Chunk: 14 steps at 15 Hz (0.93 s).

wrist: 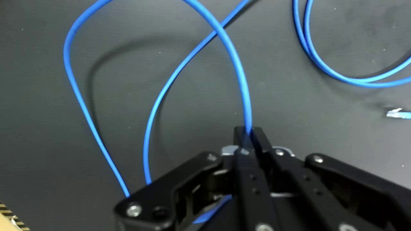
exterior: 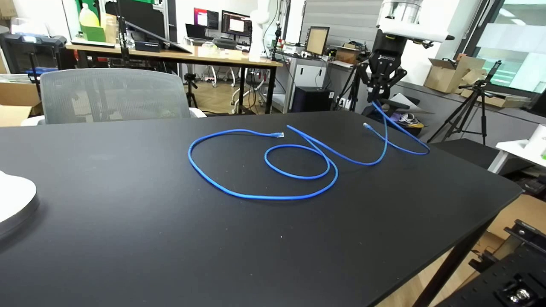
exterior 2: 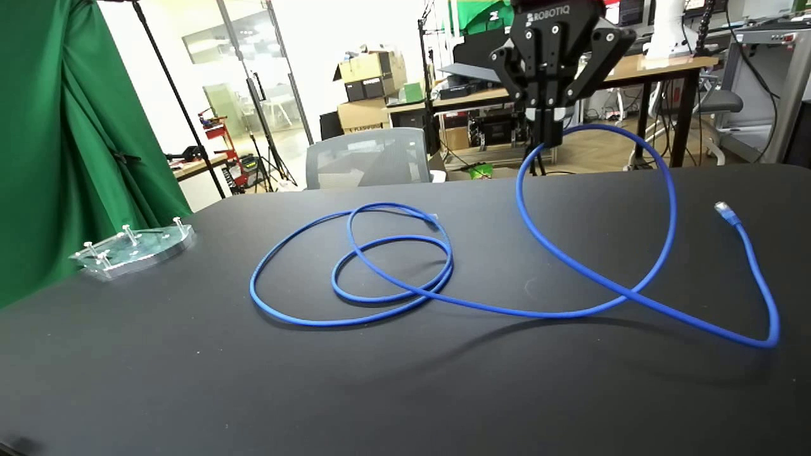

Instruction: Pick up the the cable and put it straight on the table

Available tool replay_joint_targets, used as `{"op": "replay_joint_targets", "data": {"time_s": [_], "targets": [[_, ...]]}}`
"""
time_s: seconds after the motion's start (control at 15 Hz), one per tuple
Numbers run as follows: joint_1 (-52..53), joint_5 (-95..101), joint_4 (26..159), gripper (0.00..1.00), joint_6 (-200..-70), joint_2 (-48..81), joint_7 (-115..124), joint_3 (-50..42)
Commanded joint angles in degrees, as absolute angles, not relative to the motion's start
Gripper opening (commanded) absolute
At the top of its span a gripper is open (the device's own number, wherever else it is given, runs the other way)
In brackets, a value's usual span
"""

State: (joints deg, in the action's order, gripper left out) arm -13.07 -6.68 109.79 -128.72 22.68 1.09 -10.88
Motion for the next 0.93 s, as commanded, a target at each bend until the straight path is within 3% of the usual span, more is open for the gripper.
{"op": "replay_joint_targets", "data": {"time_s": [0.0,0.87], "targets": [[-15.14,-8.90,109.66,0.02,-130.23,24.19,2.85,-11.51],[-23.41,-22.86,103.28,0.02,-136.91,35.47,5.77,-11.34]]}}
